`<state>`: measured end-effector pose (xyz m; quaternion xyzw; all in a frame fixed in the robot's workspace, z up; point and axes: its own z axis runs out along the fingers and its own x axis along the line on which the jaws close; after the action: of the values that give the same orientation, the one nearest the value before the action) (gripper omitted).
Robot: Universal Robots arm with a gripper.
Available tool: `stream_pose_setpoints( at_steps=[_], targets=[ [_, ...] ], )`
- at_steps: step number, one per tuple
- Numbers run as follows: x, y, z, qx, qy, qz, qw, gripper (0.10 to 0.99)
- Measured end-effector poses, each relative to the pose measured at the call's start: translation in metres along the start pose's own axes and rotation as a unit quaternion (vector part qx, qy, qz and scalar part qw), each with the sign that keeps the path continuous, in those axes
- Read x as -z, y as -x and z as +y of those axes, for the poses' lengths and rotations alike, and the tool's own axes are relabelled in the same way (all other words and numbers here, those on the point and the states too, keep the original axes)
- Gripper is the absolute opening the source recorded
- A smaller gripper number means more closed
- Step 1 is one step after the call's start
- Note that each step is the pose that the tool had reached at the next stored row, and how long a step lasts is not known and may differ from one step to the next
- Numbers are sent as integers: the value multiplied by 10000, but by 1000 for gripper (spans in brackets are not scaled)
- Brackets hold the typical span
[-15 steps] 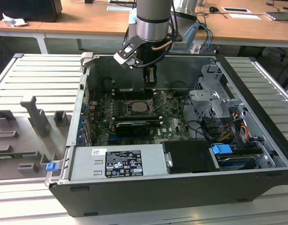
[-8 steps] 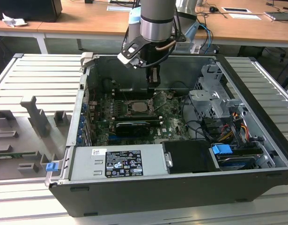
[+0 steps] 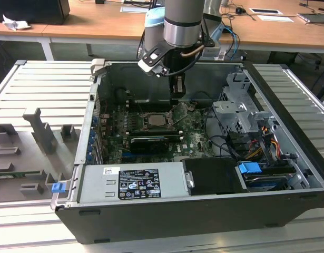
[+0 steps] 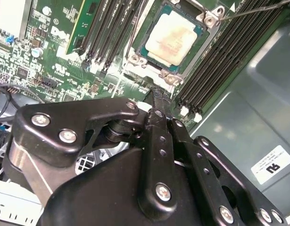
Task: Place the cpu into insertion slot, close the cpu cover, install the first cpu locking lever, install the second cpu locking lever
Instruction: 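Close the cpu cover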
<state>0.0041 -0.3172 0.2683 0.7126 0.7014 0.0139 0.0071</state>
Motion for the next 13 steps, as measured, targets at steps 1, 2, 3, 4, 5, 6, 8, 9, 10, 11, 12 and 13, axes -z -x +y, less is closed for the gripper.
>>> stream_pose_setpoints(
  at_steps=[1,2,3,4,5,6,8,9,10,11,12,13],
  targets=[
    [-1,0,16,0,0,0,10000,106],
    [-1,-1,42,0,-1,0,10000,106],
    [-2,-1,59,0,-1,0,10000,106],
    [-3,-2,77,0,-2,0,10000,106],
    [-3,-2,91,0,-2,0,10000,106],
    [-4,-2,103,0,-3,1,10000,106],
    [-5,-3,144,0,-5,1,10000,106],
    [-5,-3,161,0,-6,0,10000,106],
    [-6,-3,177,0,-7,0,10000,106],
    [-6,-3,185,0,-8,0,10000,106],
    [-6,-3,193,0,-8,0,10000,106],
    [-7,-3,208,0,-9,0,10000,106]
  ],
)
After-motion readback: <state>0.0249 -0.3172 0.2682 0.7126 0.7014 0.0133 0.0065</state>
